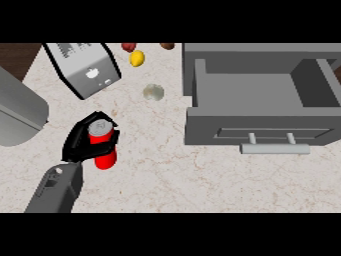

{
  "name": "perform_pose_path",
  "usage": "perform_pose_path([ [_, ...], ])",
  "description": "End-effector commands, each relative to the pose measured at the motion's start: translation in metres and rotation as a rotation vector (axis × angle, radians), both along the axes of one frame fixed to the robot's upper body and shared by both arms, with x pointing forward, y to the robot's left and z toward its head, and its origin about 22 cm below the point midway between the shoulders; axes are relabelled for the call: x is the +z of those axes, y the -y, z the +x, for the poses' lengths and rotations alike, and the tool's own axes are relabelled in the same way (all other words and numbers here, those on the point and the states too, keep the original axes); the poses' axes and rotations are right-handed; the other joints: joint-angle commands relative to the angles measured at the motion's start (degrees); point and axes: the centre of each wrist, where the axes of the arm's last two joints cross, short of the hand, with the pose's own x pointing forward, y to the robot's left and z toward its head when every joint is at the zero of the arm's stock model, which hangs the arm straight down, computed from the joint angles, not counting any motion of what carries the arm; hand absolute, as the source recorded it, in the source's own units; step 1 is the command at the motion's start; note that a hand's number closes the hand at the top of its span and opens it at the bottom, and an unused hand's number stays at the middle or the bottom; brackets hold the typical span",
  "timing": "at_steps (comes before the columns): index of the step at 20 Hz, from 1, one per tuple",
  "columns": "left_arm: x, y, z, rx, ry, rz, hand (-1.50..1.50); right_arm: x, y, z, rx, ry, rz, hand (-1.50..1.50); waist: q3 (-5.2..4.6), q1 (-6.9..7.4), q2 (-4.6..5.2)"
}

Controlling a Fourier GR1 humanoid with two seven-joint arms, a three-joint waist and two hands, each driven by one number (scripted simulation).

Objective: Pick up the can, place it into the drawer and close the drawer

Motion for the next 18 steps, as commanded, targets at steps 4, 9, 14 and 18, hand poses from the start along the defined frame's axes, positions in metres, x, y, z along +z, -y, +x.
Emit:
perform_pose_path([
  [4, 0.017, -0.016, -0.002, 0.28, 0.049, -0.007, 1.5, 0.005, 0.0, -0.005, -0.016, -0.009, 0.018, -1.5, -0.03, -0.22, 0.09],
  [9, 0.05, 0.013, -0.007, 0.209, 0.07, -0.02, 1.5, 0.001, -0.005, -0.011, -0.018, 0.01, -0.007, -1.5, -0.02, -0.28, 0.09],
  [14, 0.1, 0.053, 0.011, 0.177, 0.135, 0.03, 1.5, 0.0, 0.009, 0.0, -0.016, 0.02, 0.016, -1.5, 0.0, -0.3, 0.07],
  [18, 0.124, 0.063, 0.019, 0.136, 0.17, 0.066, 1.5, 0.016, -0.007, -0.013, -0.007, 0.02, 0.02, -1.5, -0.03, -0.45, 0.09],
])
